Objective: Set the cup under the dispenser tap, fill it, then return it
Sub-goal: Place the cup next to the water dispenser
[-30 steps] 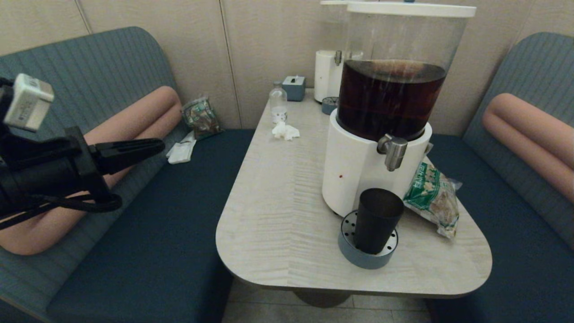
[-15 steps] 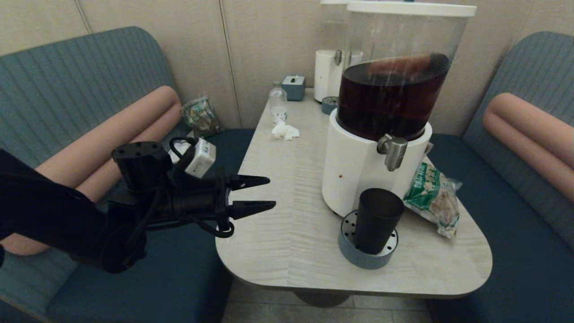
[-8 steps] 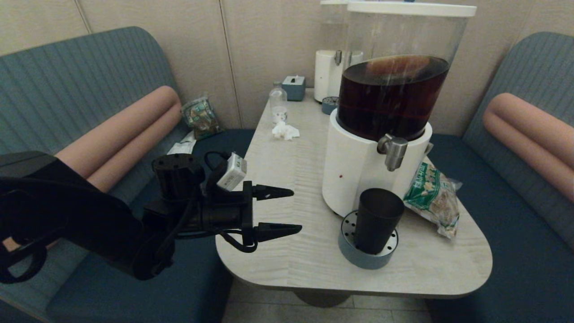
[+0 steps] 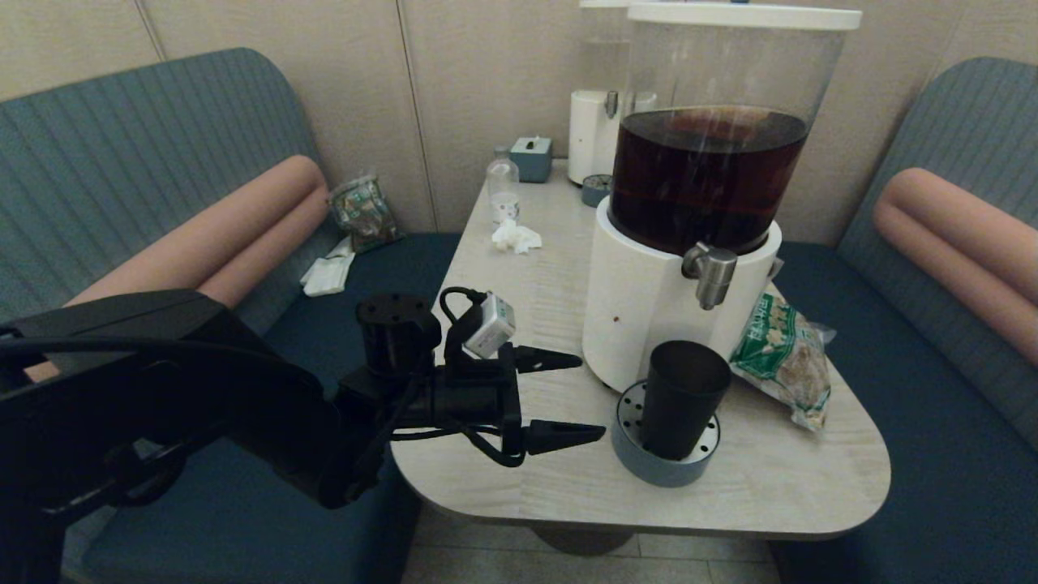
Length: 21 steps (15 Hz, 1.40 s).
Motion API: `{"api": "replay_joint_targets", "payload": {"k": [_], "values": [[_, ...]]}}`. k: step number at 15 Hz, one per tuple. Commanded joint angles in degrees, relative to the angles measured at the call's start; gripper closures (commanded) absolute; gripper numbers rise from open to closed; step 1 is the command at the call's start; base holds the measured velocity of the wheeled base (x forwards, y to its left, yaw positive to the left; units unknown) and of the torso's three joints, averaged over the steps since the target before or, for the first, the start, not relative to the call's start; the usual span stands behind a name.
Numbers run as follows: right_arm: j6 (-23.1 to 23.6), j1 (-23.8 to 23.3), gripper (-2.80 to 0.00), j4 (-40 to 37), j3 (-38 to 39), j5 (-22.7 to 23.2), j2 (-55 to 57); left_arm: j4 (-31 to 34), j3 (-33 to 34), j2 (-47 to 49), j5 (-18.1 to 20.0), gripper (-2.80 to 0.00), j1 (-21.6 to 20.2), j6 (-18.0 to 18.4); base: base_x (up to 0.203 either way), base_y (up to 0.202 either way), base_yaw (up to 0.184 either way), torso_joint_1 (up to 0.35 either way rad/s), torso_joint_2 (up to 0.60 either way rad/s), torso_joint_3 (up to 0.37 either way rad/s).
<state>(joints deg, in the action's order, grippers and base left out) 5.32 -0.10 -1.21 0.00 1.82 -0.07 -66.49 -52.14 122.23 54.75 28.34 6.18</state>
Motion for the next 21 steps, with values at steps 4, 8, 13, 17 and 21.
{"api": "replay_joint_targets", "payload": {"k": [4, 8, 13, 17, 21], "values": [[0.0, 0.0, 0.00, 0.0, 0.1, 0.0, 0.1, -1.7, -3.8, 3.6, -2.4, -2.80, 3.4, -2.4, 0.000, 0.000, 0.000, 0.000, 0.00, 0.000], [0.0, 0.0, 0.00, 0.0, 0.1, 0.0, 0.1, -1.6, -6.8, 5.2, -4.7, -2.80, 5.9, -3.7, 0.000, 0.000, 0.000, 0.000, 0.00, 0.000], [0.0, 0.0, 0.00, 0.0, 0.1, 0.0, 0.1, -1.6, -9.6, 7.5, -5.9, -2.80, 8.0, -4.5, 0.000, 0.000, 0.000, 0.000, 0.00, 0.000], [0.0, 0.0, 0.00, 0.0, 0.0, 0.0, 0.1, -1.7, -10.6, 9.1, -6.0, -2.80, 8.6, -4.7, 0.000, 0.000, 0.000, 0.000, 0.00, 0.000], [0.0, 0.0, 0.00, 0.0, 0.1, 0.0, 0.1, -2.1, -12.6, 11.0, -7.6, -2.80, 9.5, -5.2, 0.000, 0.000, 0.000, 0.000, 0.00, 0.000]]}}
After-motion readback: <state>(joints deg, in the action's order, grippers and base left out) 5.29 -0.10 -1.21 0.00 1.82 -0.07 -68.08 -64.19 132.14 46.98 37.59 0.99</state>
